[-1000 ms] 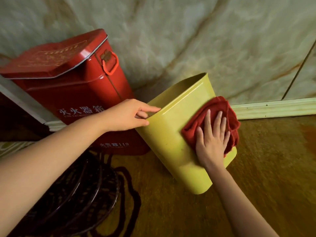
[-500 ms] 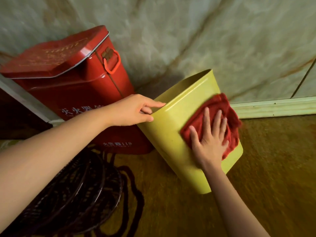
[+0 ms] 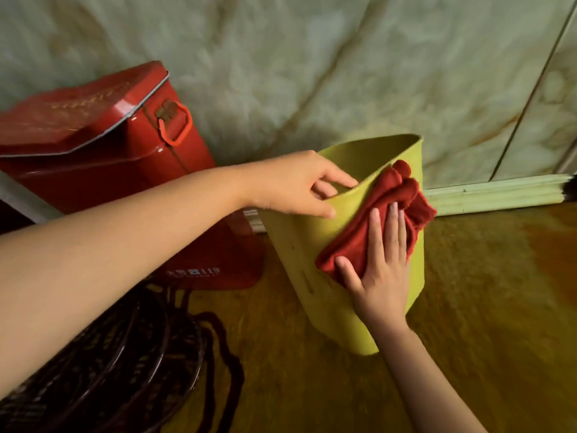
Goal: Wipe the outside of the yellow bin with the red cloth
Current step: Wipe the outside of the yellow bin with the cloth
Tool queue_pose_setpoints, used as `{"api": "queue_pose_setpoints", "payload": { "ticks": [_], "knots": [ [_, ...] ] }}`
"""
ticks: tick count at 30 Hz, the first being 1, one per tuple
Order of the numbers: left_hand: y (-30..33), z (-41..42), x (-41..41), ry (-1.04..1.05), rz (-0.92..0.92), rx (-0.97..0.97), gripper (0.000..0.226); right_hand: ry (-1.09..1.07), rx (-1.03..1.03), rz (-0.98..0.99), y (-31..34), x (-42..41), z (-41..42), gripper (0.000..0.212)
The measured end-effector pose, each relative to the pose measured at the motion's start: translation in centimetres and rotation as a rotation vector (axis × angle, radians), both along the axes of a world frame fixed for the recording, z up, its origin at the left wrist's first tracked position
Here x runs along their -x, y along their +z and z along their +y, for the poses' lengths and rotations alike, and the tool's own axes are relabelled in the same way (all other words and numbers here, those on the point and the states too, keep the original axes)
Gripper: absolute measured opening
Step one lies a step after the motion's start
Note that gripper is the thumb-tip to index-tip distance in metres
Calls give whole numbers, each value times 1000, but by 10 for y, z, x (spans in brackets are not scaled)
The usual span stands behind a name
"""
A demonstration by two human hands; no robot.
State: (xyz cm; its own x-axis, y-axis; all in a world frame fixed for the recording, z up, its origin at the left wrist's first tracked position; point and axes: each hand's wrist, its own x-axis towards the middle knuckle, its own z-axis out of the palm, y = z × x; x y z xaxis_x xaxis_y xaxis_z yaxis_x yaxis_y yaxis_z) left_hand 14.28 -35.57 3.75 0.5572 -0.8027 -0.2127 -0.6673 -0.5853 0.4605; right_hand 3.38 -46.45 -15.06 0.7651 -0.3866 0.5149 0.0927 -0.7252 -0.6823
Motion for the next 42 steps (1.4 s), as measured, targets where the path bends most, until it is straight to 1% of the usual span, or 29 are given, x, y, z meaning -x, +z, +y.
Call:
{"api": "queue_pose_setpoints", "payload": {
  "ticks": [2,4,6,7,8,9,11,12,13,14,15,16,17,18,19,20,21,24,27,29,32,34,36,38,40,42],
  "knots": [
    [6,20,-1,-21,-81,-67,66,39,-106,148,-20,3,-3,72],
    [10,36,0,11,-188,-115,66,14,-241,265,-33,6,5,69],
    [10,32,4,16,-222,-114,61,-11,-329,252,-29,7,17,65],
    [11,22,5,11,-244,-104,57,-11,-324,200,-21,7,23,64],
    [13,7,6,9,-267,-85,52,-11,-271,138,-11,7,27,64],
    [14,-11,7,0,-277,-51,47,-34,-174,87,-2,6,28,64],
    [13,-48,14,-52,-222,17,32,-155,29,47,14,4,20,65],
    [13,-64,18,-79,-200,31,27,-206,79,42,18,4,12,66],
    [13,-75,18,-88,-177,45,26,-229,101,31,19,6,1,67],
    [16,-79,16,-88,-134,55,30,-237,115,7,18,8,-12,68],
    [19,-75,11,-98,-98,42,37,-237,122,-13,16,9,-28,69],
    [21,-65,5,-111,-111,-11,41,-228,115,-25,16,10,-45,70],
    [20,-52,-3,-120,-185,-112,40,-211,95,-32,16,10,-61,70],
    [18,-38,-9,-111,-284,-218,34,-186,65,-35,16,10,-75,70],
    [13,-24,-14,-90,-370,-283,27,-151,35,-36,18,10,-87,70],
    [9,-16,-16,-77,-419,-290,21,-112,16,-38,20,9,-96,70],
    [4,-14,-16,-70,-431,-265,18,-83,3,-39,21,8,-105,70],
    [1,-30,-7,-57,-418,-149,21,-32,-50,-27,23,13,-121,69],
    [3,-35,1,-58,-346,-77,23,-31,-142,-3,28,14,-125,67],
    [4,-34,7,-83,-305,-105,24,-101,-142,21,36,10,-114,70],
    [7,-24,10,-77,-272,-179,28,-239,-66,62,50,3,-72,71],
    [6,-12,11,-26,-215,-186,17,-280,-30,94,54,0,-48,68],
    [2,-4,13,13,-150,-159,4,-272,-9,108,56,-4,-41,66],
    [-4,-2,12,61,-105,-88,19,-271,13,101,57,-6,-43,64],
    [-11,-3,11,171,-46,49,39,-290,29,86,55,-9,-39,65],
    [-15,-3,9,210,-40,129,43,-299,58,62,52,-11,-29,65]
  ]
}}
